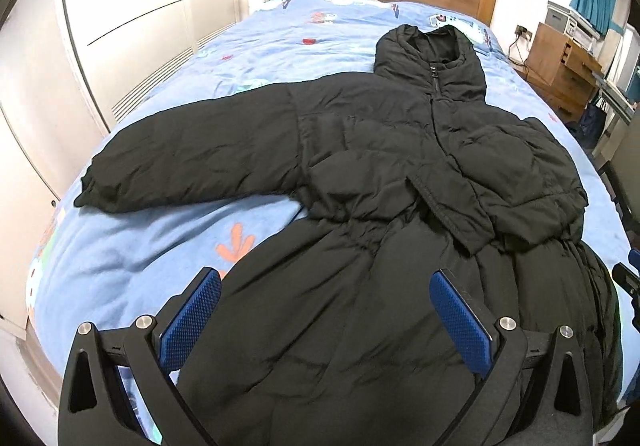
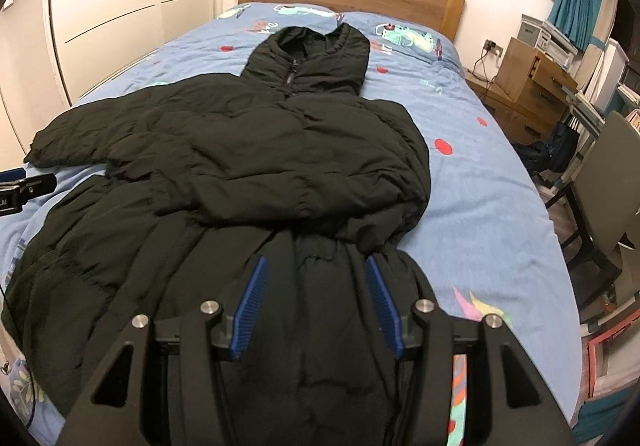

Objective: Fold large clothes

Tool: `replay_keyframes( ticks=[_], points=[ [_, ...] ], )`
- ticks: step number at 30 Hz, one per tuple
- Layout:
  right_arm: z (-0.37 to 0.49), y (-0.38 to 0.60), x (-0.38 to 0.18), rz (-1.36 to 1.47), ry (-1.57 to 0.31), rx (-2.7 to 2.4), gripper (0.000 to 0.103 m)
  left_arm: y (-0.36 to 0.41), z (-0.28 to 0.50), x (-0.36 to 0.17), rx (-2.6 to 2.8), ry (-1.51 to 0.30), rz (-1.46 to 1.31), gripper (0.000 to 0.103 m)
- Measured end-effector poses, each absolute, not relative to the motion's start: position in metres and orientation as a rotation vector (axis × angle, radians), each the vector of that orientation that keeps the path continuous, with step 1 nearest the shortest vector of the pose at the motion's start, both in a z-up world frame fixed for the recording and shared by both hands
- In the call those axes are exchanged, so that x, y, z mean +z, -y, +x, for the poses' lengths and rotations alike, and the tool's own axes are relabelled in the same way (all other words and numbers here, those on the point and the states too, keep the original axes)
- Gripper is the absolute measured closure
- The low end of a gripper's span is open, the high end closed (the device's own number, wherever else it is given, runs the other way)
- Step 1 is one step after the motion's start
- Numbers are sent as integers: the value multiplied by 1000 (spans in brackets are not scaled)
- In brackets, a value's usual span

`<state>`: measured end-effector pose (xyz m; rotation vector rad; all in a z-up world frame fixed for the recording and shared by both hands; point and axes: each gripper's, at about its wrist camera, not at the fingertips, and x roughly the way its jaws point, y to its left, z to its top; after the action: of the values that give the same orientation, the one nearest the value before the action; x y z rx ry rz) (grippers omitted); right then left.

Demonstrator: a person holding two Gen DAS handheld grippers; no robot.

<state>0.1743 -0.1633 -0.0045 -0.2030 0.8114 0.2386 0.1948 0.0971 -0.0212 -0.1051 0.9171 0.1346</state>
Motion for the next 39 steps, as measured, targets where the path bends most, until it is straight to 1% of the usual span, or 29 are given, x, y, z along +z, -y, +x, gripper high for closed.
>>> replay_keyframes(
  ticks=[8, 20, 34, 36, 38, 39],
  points=[
    [134, 153, 12, -212, -785, 235, 53, -122, 162, -11, 183, -871, -122, 1],
    [106, 133, 30, -265, -743, 215, 53, -166, 133, -9, 235, -809, -181, 1],
    [115, 104, 27, -325, -745, 208, 52, -240, 137, -34, 255, -873, -288, 1],
    [120, 98, 25, -330, -750, 210, 51, -248, 140, -38, 256, -880, -298, 1],
    [125, 94, 22, -334, -755, 211, 42, -254, 143, -42, 256, -887, -310, 1],
    [127, 91, 20, -335, -757, 214, 41, -259, 146, -46, 258, -892, -316, 1]
  ],
)
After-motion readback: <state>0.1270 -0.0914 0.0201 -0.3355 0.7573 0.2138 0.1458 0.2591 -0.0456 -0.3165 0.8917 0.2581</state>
